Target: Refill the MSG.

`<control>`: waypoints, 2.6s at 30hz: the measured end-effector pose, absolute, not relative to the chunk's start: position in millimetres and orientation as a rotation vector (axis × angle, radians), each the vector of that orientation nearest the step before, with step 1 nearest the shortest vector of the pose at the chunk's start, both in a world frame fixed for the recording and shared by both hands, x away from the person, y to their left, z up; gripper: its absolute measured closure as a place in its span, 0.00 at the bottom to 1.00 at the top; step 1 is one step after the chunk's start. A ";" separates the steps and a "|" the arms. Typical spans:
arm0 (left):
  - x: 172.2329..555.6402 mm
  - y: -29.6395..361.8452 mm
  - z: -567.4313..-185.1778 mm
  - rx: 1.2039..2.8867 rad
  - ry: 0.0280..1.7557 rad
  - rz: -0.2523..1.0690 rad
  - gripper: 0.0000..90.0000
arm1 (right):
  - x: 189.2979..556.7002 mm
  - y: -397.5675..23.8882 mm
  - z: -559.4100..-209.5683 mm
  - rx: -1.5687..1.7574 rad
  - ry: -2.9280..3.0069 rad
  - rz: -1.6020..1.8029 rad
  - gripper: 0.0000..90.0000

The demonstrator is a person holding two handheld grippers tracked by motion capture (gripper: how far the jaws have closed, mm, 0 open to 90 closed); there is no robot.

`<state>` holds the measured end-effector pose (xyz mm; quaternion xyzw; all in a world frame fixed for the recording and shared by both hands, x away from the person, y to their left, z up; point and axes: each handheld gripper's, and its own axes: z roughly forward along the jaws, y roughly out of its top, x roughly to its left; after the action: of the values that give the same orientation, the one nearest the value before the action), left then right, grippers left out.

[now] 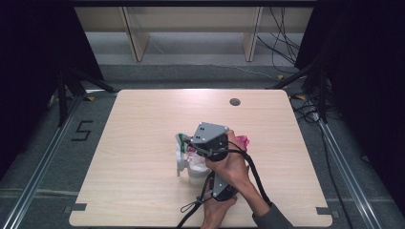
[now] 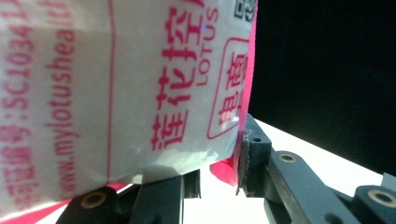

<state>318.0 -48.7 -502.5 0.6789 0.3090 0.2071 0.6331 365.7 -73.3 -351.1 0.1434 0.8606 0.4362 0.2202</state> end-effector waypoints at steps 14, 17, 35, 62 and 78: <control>318.0 -48.7 -503.9 1.554 0.692 0.464 0.82 | 365.7 -72.0 -352.5 0.388 2.376 1.189 1.00; 318.6 -46.9 -502.9 1.554 0.705 0.466 0.82 | 365.9 -71.0 -352.8 0.383 2.375 1.198 1.00; 318.4 -48.2 -503.9 1.554 0.686 0.458 0.82 | 366.2 -72.1 -354.3 0.388 2.373 1.186 1.00; 317.3 -48.7 -503.5 1.557 0.693 0.470 0.82 | 366.6 -70.2 -354.9 0.372 2.377 1.168 1.00; 317.6 -48.8 -502.5 1.550 0.696 0.471 0.82 | 366.2 -70.4 -354.3 0.374 2.383 1.175 1.00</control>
<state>317.6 -48.8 -502.5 0.6785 0.3047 0.2063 0.6358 366.2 -70.4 -354.3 0.1356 0.8649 0.4266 0.2269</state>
